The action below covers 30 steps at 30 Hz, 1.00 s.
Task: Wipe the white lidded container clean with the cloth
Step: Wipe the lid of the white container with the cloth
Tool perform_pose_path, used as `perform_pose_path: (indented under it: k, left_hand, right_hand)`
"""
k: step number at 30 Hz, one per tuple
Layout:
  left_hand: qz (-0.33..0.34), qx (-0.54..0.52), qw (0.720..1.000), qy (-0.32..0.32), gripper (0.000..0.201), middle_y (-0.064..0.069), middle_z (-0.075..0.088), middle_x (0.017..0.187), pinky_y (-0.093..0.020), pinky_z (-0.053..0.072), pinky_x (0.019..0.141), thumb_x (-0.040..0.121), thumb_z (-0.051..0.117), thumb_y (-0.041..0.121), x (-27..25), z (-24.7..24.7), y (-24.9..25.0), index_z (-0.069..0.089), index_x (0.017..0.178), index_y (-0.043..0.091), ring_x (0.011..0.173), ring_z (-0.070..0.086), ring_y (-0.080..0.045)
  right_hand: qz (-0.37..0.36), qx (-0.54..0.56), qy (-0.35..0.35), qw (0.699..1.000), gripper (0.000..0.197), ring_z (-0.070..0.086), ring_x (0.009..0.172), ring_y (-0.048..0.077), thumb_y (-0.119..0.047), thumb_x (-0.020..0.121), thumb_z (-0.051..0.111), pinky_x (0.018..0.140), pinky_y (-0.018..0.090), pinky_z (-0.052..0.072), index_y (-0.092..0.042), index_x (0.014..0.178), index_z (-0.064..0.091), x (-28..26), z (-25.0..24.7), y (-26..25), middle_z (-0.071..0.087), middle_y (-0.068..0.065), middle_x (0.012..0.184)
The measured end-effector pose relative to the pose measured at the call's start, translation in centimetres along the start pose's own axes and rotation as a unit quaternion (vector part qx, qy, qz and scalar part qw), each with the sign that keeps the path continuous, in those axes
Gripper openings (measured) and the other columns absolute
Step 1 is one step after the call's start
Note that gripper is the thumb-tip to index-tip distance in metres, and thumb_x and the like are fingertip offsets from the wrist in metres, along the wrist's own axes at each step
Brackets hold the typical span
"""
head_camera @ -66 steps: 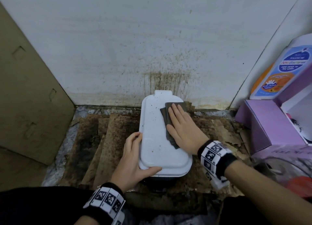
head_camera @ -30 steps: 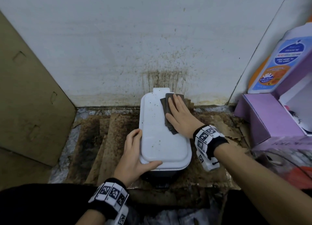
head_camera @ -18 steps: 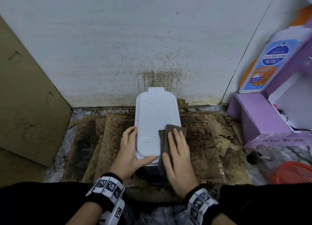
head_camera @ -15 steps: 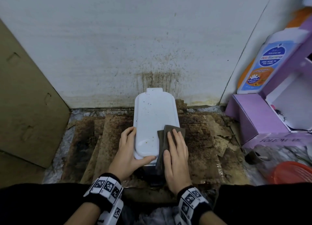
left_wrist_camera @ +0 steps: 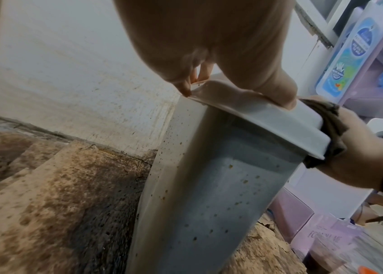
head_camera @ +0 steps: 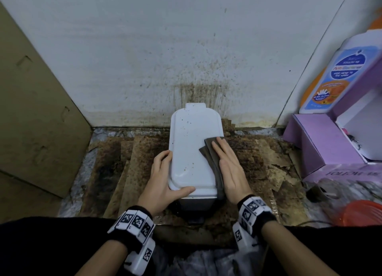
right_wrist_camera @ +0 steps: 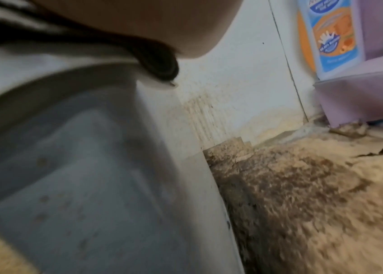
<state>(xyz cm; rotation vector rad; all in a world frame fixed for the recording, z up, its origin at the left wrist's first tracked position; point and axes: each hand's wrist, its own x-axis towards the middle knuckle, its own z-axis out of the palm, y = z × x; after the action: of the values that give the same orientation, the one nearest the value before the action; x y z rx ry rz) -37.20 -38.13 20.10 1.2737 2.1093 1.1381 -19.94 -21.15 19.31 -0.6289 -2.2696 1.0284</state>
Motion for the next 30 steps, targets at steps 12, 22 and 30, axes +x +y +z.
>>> perform_pose_path:
  k: [12,22,30]
  left_hand:
    - [0.002,-0.008,1.0,0.003,0.107,0.018,0.015,0.15,-0.03,0.027,0.114,0.068,0.08,0.063,0.0,0.2,0.1,0.025,0.152,0.027,0.144,0.02,-0.005]
    - [0.009,0.002,1.0,0.014,0.107,0.016,0.017,0.15,-0.029,0.028,0.113,0.068,0.08,0.061,-0.1,0.4,0.0,0.024,0.152,0.026,0.144,0.021,-0.005]
    - [0.009,-0.007,1.0,0.011,0.106,0.019,0.016,0.151,-0.032,0.03,0.114,0.069,0.078,0.066,-0.1,0.2,0.1,0.023,0.152,0.03,0.144,0.022,-0.003]
  right_hand:
    - [0.061,-0.041,-0.138,0.988,0.057,-0.016,0.152,-0.001,-0.034,0.111,0.03,0.127,0.031,-0.002,-0.025,0.161,0.005,4.9,-1.5,-0.5,-0.015,-0.014,0.167]
    - [0.025,-0.217,-0.019,0.976,0.057,-0.004,0.156,0.012,-0.033,0.107,0.024,0.124,0.025,0.002,-0.016,0.161,0.018,-2.6,1.1,-3.4,0.004,-0.001,0.17]
    - [0.036,-0.3,-0.166,0.939,0.063,-0.011,0.156,0.017,-0.041,0.107,0.013,0.127,0.036,0.005,-0.012,0.161,-0.001,4.4,-1.2,-3.0,-0.013,0.005,0.169]
